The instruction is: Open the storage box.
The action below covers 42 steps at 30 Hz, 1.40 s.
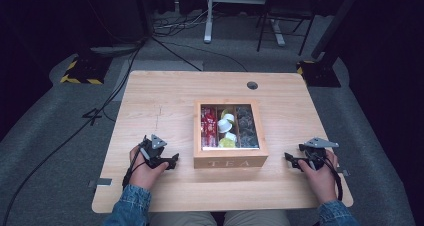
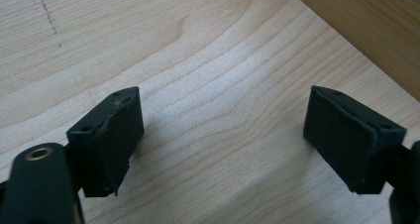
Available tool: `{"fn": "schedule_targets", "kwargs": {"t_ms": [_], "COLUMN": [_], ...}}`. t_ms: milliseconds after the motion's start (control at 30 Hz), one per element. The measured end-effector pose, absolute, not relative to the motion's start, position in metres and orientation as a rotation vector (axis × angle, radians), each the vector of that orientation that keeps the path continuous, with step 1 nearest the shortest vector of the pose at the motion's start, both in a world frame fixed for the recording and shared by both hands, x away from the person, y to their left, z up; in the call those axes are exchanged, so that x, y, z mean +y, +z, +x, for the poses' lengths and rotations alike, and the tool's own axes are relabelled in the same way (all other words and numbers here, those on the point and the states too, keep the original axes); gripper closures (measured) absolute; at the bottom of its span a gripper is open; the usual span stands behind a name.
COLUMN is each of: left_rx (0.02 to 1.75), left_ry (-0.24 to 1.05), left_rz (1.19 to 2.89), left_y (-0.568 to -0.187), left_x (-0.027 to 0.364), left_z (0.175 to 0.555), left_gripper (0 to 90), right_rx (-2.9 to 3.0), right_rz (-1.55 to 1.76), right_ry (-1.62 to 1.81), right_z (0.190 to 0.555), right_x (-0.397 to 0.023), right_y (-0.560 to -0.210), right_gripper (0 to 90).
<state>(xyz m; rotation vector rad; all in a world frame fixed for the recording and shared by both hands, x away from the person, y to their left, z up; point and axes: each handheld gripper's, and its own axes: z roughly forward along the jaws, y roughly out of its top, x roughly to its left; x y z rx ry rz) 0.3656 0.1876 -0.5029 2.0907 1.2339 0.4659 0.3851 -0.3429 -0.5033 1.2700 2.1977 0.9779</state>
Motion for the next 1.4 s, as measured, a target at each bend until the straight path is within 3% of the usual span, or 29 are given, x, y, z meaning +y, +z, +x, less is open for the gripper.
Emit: {"fn": "schedule_targets", "kwargs": {"t_ms": [67, 900, 1400], "left_rx": [1.231, 1.107, 0.996], "left_ry": [0.468, 0.453, 0.327], "left_rz": [2.092, 2.071, 2.024], "left_y": [-0.499, -0.437, -0.423], "left_x": [0.186, 0.168, 0.146], "left_z": [0.366, 0.341, 0.323], "left_gripper": [21.0, 24.1, 24.4], "right_rx": [2.197, 2.198, 2.198], "right_rz": [1.270, 1.270, 1.270], "right_ry": [0.978, 0.979, 0.980], "right_z": [0.385, 0.385, 0.385], "right_x": [-0.343, -0.343, -0.343], "right_y": [-0.503, -0.503, -0.503], "right_gripper": [24.6, 24.5, 24.5]}}
